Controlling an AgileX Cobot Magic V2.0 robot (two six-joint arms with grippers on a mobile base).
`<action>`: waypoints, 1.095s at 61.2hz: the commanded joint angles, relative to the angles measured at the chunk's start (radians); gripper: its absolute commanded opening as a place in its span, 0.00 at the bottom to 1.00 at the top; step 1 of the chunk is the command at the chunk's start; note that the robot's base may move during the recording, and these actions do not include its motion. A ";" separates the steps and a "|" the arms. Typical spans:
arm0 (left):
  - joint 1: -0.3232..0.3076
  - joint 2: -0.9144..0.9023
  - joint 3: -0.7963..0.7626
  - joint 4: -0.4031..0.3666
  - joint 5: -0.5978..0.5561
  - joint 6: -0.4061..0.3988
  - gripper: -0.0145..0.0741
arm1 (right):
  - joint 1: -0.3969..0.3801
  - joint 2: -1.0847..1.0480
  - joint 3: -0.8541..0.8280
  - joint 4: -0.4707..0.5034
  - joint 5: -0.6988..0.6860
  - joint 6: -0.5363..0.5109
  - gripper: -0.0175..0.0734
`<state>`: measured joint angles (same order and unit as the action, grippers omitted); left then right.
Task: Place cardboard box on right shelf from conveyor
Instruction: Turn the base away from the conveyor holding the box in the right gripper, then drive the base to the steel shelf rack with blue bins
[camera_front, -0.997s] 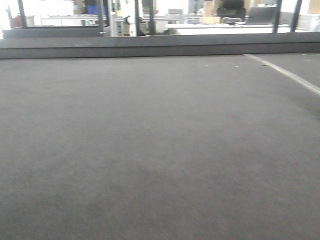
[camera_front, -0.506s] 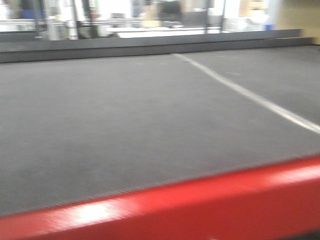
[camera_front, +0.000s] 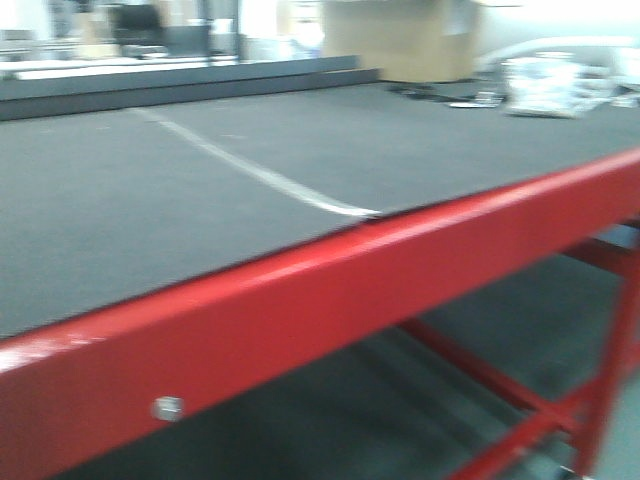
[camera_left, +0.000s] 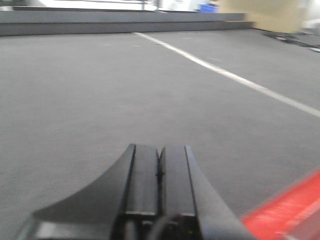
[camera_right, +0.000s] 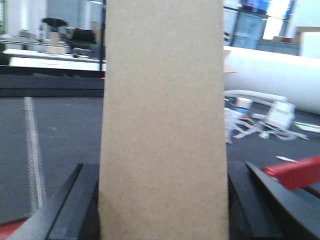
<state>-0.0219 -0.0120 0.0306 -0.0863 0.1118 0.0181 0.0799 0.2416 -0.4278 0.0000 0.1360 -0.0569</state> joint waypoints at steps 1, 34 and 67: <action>0.002 -0.007 -0.003 -0.005 -0.082 -0.003 0.03 | -0.007 0.008 -0.030 -0.009 -0.103 -0.008 0.25; 0.002 -0.007 -0.003 -0.005 -0.082 -0.003 0.03 | -0.007 0.008 -0.030 -0.009 -0.103 -0.008 0.25; 0.002 -0.007 -0.003 -0.005 -0.082 -0.003 0.03 | -0.007 0.008 -0.030 -0.009 -0.103 -0.008 0.25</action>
<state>-0.0219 -0.0120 0.0306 -0.0863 0.1118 0.0181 0.0799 0.2416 -0.4278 0.0000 0.1360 -0.0569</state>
